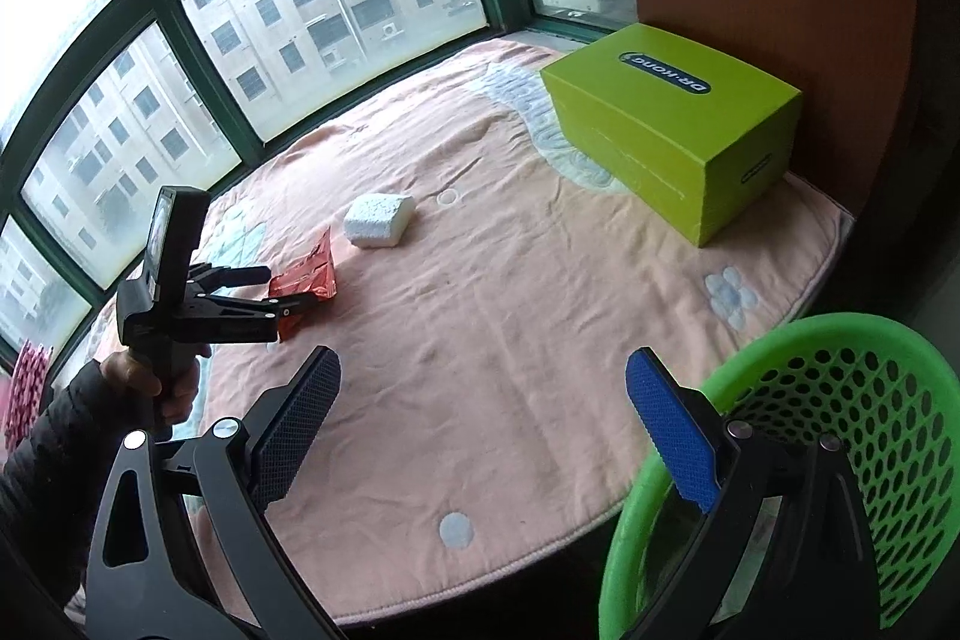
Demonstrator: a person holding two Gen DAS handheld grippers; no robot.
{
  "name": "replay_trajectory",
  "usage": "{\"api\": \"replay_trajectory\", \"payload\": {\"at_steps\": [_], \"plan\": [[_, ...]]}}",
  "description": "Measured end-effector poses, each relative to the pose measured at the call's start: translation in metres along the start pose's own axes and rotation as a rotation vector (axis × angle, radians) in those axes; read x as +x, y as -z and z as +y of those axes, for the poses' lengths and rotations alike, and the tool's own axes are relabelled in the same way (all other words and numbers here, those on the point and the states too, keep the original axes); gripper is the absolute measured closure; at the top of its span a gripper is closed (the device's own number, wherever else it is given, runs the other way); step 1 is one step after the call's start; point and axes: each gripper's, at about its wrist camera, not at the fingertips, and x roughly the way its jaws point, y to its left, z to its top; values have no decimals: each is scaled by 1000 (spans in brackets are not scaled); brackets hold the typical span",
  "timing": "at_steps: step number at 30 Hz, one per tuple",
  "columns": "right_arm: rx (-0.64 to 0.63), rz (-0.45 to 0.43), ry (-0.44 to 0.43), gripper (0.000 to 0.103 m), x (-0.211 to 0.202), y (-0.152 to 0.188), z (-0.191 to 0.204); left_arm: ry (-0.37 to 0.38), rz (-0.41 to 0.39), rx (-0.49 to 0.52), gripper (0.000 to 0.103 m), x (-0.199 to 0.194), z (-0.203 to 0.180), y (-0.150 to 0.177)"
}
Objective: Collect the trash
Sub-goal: 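Grasp the orange snack bag with the left tool while the right tool grasps the white foam block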
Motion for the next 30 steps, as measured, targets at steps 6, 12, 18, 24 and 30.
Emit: {"api": "replay_trajectory", "payload": {"at_steps": [6,12,18,24,30], "plan": [[-31,26,-18,8,21,-15,12,28,2,21,21,9,0,0],[-64,55,-27,8,42,-27,23,40,-1,-10,48,8,8,4],[-103,89,-40,8,68,-38,34,33,-29,-81,57,-9,21,13],[-132,117,-71,8,98,-53,51,1,-39,-142,59,-29,36,25],[-121,145,-107,8,140,-69,73,-25,-61,-190,59,-51,49,39]]}}
